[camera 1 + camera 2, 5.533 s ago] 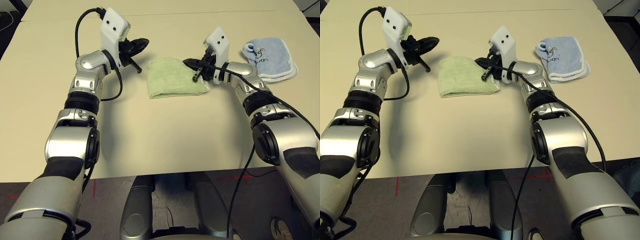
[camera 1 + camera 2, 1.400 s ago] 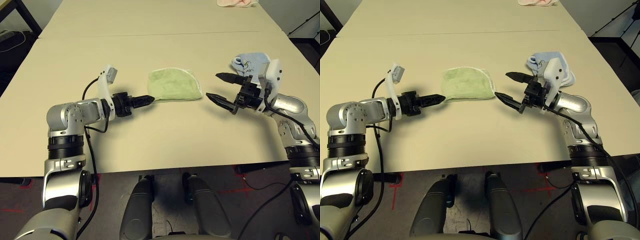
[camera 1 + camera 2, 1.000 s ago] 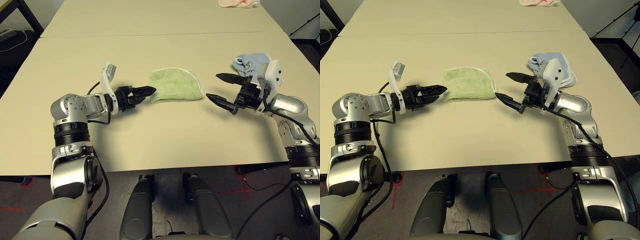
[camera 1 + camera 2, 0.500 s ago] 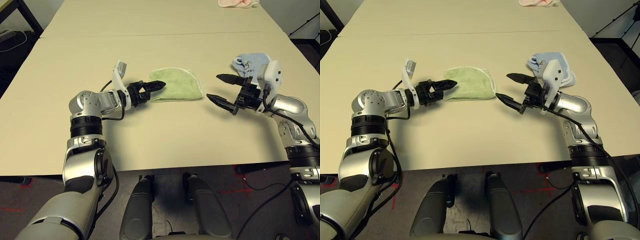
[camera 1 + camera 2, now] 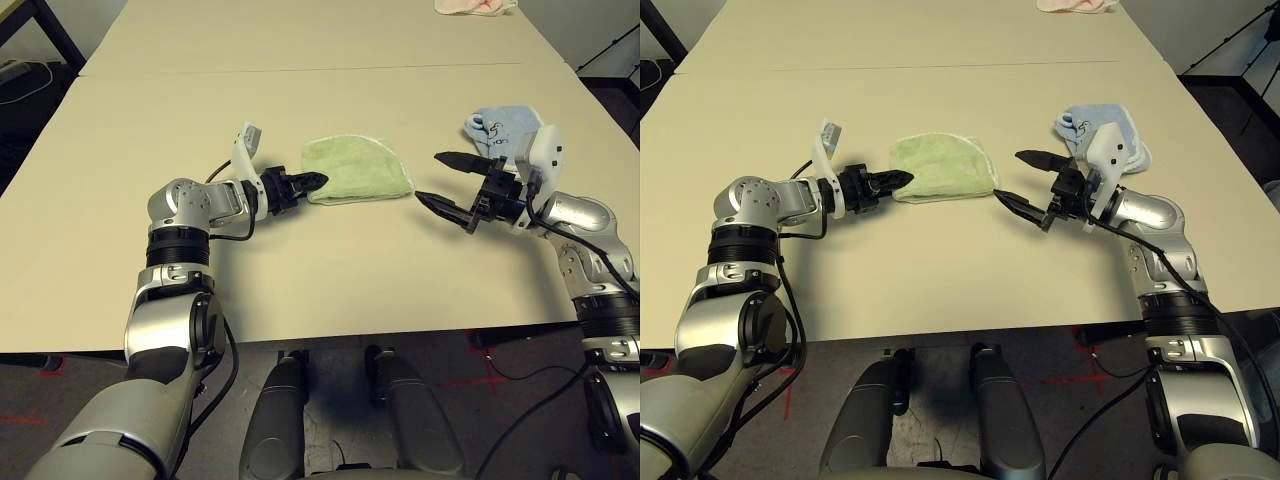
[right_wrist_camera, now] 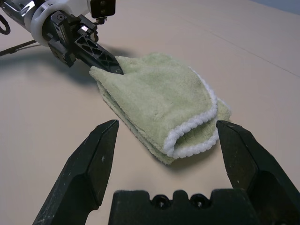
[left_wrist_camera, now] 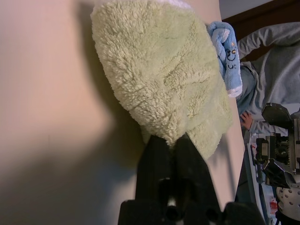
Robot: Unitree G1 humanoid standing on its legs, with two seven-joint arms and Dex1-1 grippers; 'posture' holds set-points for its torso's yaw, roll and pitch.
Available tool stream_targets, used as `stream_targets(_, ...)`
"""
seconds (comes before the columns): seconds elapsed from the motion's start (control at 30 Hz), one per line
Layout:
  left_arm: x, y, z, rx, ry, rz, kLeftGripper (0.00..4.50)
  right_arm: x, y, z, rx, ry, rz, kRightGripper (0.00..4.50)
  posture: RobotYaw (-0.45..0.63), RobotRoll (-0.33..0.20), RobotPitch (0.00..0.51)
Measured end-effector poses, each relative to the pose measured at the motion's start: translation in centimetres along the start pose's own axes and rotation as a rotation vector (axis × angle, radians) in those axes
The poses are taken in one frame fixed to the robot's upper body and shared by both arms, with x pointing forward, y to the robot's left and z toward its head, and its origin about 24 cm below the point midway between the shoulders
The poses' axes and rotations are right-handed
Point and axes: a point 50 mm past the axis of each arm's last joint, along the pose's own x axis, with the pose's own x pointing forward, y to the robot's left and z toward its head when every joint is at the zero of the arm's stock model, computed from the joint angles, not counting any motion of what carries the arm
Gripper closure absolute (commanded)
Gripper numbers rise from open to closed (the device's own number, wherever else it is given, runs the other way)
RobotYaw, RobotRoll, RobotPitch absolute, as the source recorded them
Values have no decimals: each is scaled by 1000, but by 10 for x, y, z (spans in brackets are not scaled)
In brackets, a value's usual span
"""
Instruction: Fold the towel and set it aside.
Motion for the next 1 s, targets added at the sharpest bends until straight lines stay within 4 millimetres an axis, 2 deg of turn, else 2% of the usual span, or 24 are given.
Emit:
stream_targets(0.23, -1, 5, 0, -37, -12, 10, 4461, -1, 1, 0, 0, 3, -1, 0, 60, 0, 201)
stream_targets(0.5, -10, 7, 13, -57, -109, 61, 4461, -1, 1, 1, -3, 2, -9, 0, 73, 0, 197)
stream_targets(0.83, -36, 23, 25, -50, -271, 191, 4461, 0, 1, 1, -3, 1, -10, 0, 90, 0, 193)
stream_targets(1.0, -54, 27, 41, -41, -462, 256, 4461, 0, 1, 1, -4, -2, -10, 0, 95, 0, 192)
